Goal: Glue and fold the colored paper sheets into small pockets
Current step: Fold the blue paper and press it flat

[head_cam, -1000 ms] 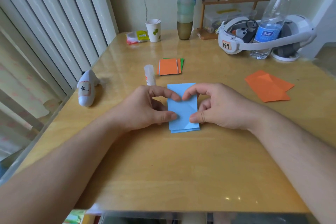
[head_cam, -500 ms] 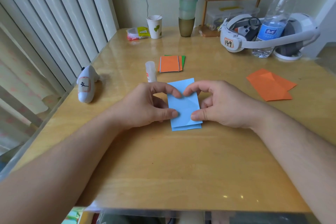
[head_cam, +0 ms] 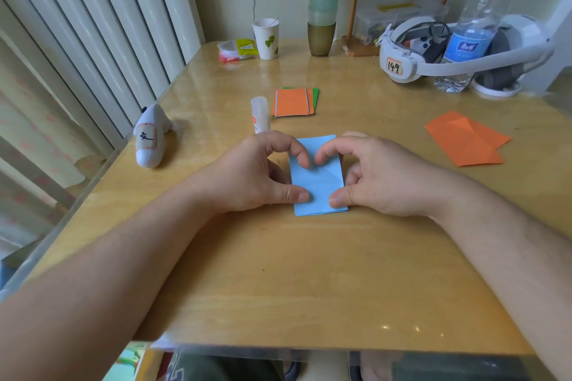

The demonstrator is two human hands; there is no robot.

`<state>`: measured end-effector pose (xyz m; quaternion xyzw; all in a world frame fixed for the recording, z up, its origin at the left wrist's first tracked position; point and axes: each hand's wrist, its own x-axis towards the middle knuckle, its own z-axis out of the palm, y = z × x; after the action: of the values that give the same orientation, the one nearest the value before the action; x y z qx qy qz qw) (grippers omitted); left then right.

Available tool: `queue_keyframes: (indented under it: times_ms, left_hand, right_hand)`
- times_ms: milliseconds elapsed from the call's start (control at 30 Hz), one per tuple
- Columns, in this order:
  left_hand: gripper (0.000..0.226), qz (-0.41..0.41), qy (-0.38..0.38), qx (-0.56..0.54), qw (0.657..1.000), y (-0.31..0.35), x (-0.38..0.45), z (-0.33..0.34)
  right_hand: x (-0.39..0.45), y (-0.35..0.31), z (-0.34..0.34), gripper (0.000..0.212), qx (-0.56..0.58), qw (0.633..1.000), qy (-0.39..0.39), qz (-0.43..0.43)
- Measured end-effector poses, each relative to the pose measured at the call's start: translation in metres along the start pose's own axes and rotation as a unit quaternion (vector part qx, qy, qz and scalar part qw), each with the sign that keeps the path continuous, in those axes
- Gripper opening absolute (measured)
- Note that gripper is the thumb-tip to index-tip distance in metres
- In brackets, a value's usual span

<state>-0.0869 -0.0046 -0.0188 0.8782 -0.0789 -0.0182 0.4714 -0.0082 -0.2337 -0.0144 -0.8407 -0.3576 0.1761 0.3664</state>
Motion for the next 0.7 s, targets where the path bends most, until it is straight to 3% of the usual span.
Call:
queue_keyframes:
  times_ms: [700]
  left_hand:
    - [0.043,0.049,0.014,0.039,0.998,-0.0033,0.0017,0.0029]
  right_hand:
    - [-0.0029,-0.0083,0.0024,0.054,-0.097,0.995,0.010,-0.013]
